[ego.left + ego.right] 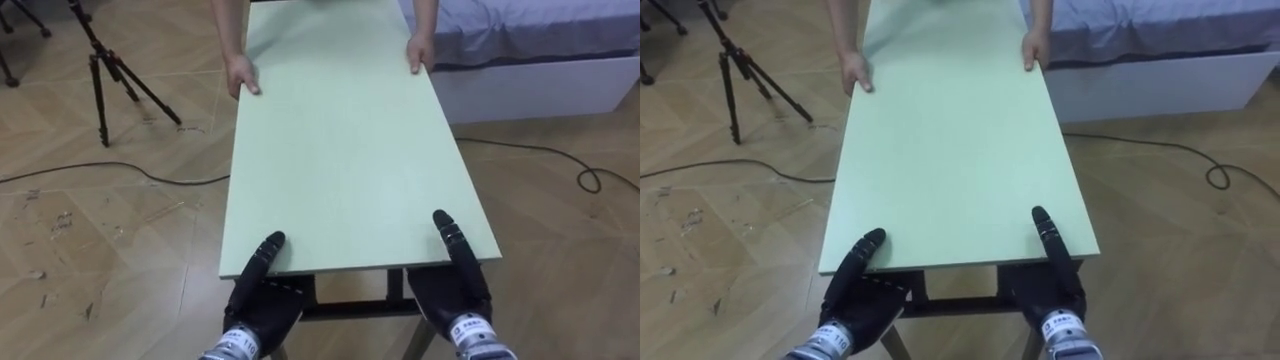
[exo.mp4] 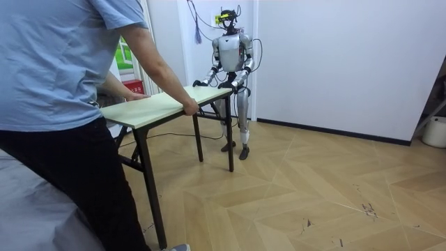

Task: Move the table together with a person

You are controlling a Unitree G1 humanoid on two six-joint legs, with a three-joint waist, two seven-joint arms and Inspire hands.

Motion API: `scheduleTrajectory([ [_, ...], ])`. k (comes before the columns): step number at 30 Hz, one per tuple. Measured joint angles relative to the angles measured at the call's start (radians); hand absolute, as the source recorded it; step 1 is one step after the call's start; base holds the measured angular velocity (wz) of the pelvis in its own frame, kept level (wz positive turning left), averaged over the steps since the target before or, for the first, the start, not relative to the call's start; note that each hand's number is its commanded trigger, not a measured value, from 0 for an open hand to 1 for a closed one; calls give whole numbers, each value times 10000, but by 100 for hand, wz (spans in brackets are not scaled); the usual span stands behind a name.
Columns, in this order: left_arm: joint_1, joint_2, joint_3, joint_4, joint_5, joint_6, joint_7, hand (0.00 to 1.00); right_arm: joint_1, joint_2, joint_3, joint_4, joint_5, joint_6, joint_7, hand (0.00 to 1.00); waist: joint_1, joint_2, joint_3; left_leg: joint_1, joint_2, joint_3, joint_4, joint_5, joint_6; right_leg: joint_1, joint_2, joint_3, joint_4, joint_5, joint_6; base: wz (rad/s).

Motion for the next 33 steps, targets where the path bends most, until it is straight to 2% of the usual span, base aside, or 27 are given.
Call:
scheduleTrajectory([
  [5, 43, -116, -3, -141, 88, 4, 137, 100, -16, 231, 0, -2, -184, -302, -208, 100, 65, -11, 3, -30, 3, 3, -12, 0, -1, -30, 1, -17, -5, 0, 0, 0],
  [22, 67, -165, -3, -152, 493, -159, 146, 100, -19, 405, -89, 25, -472, -346, -169, 100, 38, 33, -32, -76, -3, 7, -12, 0, 0, -63, -4, -74, -5, 0, 0, 0],
  [29, 544, -138, 0, -637, 622, -244, 139, 100, 155, 408, -38, -113, -574, -248, 6, 100, -3, 104, -87, -69, -10, 66, -86, 0, 0, -118, -13, -45, -6, 0, 1, -2],
  [33, 962, -134, -7, -1200, 928, -402, 123, 100, 469, 402, 193, -483, -608, -388, 53, 100, 27, 84, -99, -72, -14, 72, -89, 0, 0, -151, -13, 22, -4, 0, 2, -2],
])
